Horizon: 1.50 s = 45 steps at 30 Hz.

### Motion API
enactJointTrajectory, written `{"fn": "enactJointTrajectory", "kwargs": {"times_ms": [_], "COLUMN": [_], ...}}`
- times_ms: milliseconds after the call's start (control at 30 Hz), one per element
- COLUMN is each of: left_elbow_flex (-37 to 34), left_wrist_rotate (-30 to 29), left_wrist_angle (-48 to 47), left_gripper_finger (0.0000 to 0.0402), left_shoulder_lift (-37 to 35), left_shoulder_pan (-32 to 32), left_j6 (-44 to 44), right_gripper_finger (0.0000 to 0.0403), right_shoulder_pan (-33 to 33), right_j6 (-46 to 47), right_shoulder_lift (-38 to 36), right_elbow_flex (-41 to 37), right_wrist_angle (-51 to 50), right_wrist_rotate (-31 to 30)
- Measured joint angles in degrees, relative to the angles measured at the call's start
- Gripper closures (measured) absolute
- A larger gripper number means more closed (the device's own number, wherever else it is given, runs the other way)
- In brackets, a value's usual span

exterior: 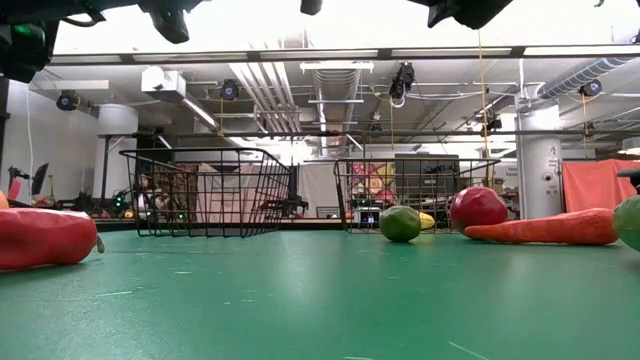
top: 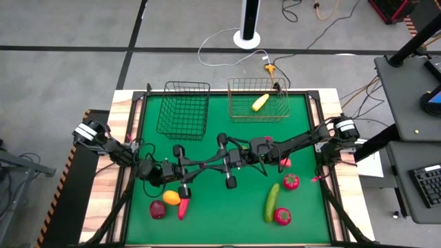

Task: Sort produce into baskets
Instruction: Put the eggplant into the gold wire basket

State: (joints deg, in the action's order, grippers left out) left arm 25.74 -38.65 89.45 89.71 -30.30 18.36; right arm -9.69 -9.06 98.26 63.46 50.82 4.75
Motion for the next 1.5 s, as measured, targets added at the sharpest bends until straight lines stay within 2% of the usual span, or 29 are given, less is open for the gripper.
{"fn": "enactJointTrajectory", "kwargs": {"times_ms": [400, 567, 733, 1000, 1133, 1367, 1500], "left_elbow_flex": [0.0, 0.0, -0.1, -0.1, -0.2, -0.2, -0.2], "left_wrist_rotate": [-3.3, -9.9, -15.4, -22.7, -26.8, -26.9, -26.9], "left_wrist_angle": [-2.5, -5.3, -6.5, -8.3, -8.4, -8.4, -8.3], "left_gripper_finger": [0.0196, 0.0177, 0.0175, 0.0175, 0.0175, 0.0175, 0.0175], "left_shoulder_lift": [0.0, -0.1, -0.1, -0.1, -0.1, -0.1, -0.1], "left_shoulder_pan": [-0.2, -1.3, -2.8, -3.4, -3.4, -3.4, -3.4], "left_j6": [-1.0, -2.4, -2.6, -4.1, -4.5, -4.9, -5.3], "right_gripper_finger": [0.0372, 0.0372, 0.0372, 0.0372, 0.0372, 0.0372, 0.0372], "right_shoulder_pan": [0.0, 1.3, 4.5, 13.9, 21.0, 34.1, 40.0], "right_j6": [0.8, 3.6, 8.1, 8.6, 11.1, 19.2, 20.5], "right_shoulder_lift": [-0.3, -3.5, -8.1, -16.2, -18.8, -18.6, -16.7], "right_elbow_flex": [-0.1, -0.1, -0.1, -0.1, 0.0, 0.0, 0.0], "right_wrist_angle": [-2.0, -8.5, -20.3, -39.9, -48.9, -63.2, -68.4], "right_wrist_rotate": [0.2, -0.2, -1.4, -14.9, -18.7, -19.0, -13.3]}}
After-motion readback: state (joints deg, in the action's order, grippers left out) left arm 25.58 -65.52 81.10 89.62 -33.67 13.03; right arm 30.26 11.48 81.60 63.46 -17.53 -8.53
